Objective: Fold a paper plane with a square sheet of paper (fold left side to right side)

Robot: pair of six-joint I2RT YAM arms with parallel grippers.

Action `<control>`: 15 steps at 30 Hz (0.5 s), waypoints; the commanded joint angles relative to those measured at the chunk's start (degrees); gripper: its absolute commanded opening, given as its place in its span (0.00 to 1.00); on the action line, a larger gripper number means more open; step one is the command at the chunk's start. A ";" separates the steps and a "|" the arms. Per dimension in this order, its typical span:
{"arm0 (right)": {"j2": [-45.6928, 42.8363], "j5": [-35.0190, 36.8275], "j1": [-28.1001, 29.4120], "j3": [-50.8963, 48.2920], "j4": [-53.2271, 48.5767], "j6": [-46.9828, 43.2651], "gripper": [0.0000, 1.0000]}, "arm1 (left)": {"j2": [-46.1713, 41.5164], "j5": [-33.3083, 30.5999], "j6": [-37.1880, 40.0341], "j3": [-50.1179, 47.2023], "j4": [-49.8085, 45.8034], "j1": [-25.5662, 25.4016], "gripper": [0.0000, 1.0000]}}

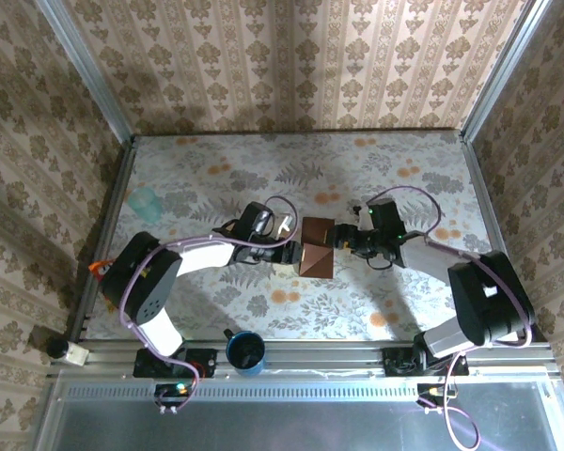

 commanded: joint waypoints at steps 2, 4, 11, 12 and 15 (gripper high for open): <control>-3.40 1.52 -0.58 -2.96 0.32 -0.33 0.84 | 4.13 2.26 2.43 4.39 1.72 0.61 0.51; -3.63 1.27 -0.56 -3.85 0.36 -0.31 0.87 | 5.81 3.03 2.58 5.90 1.97 0.73 0.49; -5.22 -0.34 -0.61 -4.72 0.64 -0.24 0.86 | 10.22 3.27 2.80 9.71 1.49 0.81 0.42; -5.17 -0.51 -0.62 -4.70 0.71 -0.27 0.86 | 10.54 3.35 2.83 9.89 1.55 0.77 0.39; -4.65 -1.47 -0.65 -4.53 1.05 -0.20 0.84 | 10.57 3.54 2.70 9.90 2.30 0.76 0.25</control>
